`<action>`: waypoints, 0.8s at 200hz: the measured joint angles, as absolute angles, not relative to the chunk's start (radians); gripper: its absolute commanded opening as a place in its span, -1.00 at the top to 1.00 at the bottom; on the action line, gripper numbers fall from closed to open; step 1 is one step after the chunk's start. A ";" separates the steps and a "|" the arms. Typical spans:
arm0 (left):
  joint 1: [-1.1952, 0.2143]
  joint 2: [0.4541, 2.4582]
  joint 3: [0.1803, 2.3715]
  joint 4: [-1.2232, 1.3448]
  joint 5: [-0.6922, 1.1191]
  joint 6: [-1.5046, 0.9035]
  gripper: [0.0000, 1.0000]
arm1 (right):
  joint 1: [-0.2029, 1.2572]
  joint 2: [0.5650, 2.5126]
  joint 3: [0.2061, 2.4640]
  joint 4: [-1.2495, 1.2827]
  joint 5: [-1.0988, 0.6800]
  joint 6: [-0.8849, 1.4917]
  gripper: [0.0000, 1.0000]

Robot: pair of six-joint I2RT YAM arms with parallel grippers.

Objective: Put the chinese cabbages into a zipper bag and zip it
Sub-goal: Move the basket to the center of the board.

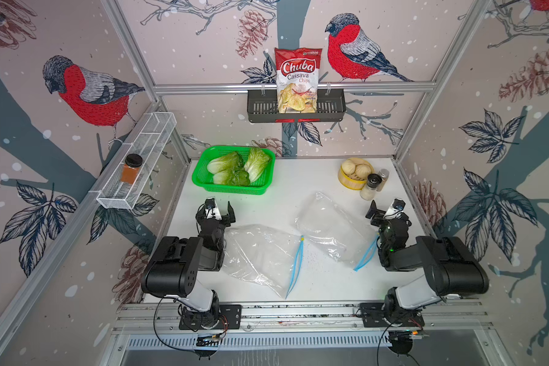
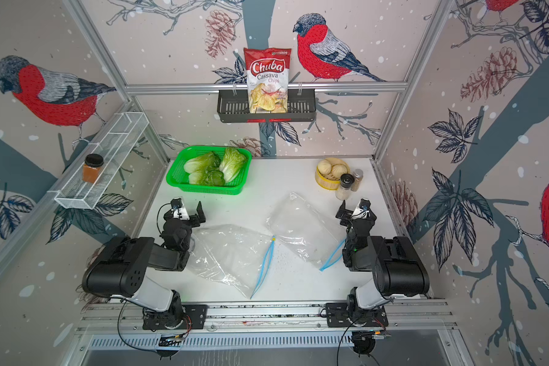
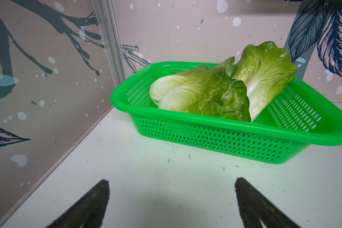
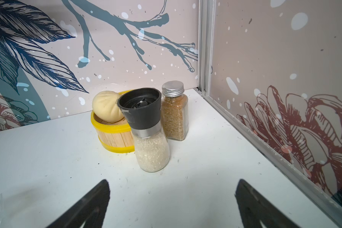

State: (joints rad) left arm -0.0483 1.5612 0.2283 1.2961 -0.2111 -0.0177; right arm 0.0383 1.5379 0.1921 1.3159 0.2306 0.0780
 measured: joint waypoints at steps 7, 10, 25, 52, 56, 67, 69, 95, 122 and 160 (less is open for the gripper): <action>-0.048 1.561 0.228 1.296 -0.211 -0.018 -0.97 | 0.038 1.538 0.192 1.316 0.231 0.078 -1.00; -0.048 1.561 0.228 1.296 -0.211 -0.018 -0.97 | 0.038 1.538 0.192 1.316 0.231 0.078 -1.00; -0.048 1.561 0.227 1.296 -0.211 -0.017 -0.97 | 0.038 1.538 0.192 1.316 0.231 0.078 -0.99; -0.048 1.561 0.227 1.296 -0.211 -0.014 -0.97 | 0.038 1.538 0.192 1.316 0.231 0.078 -1.00; -0.048 1.561 0.227 1.296 -0.211 -0.013 -0.97 | 0.038 1.538 0.192 1.316 0.231 0.078 -0.99; -0.048 1.561 0.227 1.296 -0.211 -0.010 -0.97 | 0.038 1.538 0.192 1.316 0.231 0.078 -1.00; -0.048 1.561 0.227 1.296 -0.211 -0.010 -0.97 | 0.038 1.538 0.192 1.316 0.231 0.078 -1.00; -0.048 1.561 0.226 1.296 -0.211 -0.010 -0.97 | 0.038 1.538 0.192 1.316 0.231 0.078 -0.99; -0.048 1.559 0.215 1.298 -0.203 -0.007 -0.97 | 0.038 1.538 0.192 1.316 0.231 0.078 -1.00; -0.048 1.528 0.178 1.327 -0.201 -0.001 -0.97 | 0.038 1.538 0.190 1.319 0.231 0.078 -1.00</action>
State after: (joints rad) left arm -0.0483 1.5284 0.1780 1.3266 -0.2008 -0.0010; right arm 0.0383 1.5379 0.1902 1.3193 0.2306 0.0780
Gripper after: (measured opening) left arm 0.984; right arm 0.997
